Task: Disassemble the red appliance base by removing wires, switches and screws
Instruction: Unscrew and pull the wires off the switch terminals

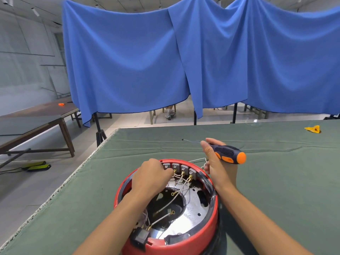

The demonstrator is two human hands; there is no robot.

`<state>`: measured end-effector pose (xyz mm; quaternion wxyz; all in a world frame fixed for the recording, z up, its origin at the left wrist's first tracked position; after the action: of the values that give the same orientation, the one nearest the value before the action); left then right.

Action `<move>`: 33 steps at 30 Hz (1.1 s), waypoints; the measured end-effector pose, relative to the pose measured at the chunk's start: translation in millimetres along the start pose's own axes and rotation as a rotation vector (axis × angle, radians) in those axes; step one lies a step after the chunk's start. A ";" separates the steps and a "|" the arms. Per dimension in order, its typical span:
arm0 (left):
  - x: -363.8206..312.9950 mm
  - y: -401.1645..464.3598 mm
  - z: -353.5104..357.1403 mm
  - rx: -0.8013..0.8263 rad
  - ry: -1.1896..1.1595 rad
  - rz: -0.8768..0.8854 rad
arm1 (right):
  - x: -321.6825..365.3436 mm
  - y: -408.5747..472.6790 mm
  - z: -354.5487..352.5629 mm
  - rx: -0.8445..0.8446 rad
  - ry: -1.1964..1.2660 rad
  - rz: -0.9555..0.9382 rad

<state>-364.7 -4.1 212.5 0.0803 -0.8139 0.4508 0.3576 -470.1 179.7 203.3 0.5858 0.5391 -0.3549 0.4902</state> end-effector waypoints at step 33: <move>-41.0 21.8 22.5 0.048 -1.113 0.058 | 31.7 2.7 25.2 0.331 -0.243 -0.363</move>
<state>-407.2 21.2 227.1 0.3149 -0.4874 0.3705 0.7252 -461.3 160.9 238.3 0.5211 0.7370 -0.2354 0.3603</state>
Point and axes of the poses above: each hand's wrist, its own y-axis towards the middle knuckle, its own z-axis out of the palm, x = y × z, the point moved 9 cm from there along y, towards the middle knuckle, and after that the axes turned 12 degrees about -y, right-handed, at the moved point
